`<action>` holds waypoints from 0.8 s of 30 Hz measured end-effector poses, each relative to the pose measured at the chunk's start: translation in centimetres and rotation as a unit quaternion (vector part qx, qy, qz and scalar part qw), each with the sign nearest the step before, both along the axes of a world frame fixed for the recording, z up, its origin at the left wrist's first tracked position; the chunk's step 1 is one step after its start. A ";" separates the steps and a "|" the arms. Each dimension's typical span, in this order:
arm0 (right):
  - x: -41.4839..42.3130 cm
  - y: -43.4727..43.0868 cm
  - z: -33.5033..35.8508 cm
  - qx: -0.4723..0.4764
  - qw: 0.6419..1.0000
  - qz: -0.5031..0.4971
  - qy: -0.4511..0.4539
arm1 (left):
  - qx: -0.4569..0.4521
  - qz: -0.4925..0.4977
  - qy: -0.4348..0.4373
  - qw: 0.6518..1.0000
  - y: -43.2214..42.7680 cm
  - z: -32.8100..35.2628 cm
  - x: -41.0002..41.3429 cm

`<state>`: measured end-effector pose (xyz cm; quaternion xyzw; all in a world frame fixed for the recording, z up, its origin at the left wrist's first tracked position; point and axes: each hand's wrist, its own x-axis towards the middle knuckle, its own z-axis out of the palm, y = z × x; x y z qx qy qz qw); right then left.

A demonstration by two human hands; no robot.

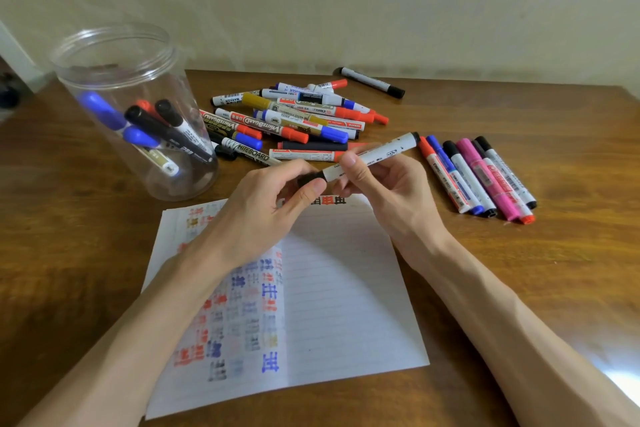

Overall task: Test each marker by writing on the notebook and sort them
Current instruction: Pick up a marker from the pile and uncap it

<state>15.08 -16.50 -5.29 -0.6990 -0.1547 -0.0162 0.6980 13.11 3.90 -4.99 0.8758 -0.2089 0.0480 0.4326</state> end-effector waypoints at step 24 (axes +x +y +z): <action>-0.1 -0.5 -0.3 0.009 0.999 0.028 0.017 | -0.005 -0.032 0.045 0.998 -0.4 0.8 -0.6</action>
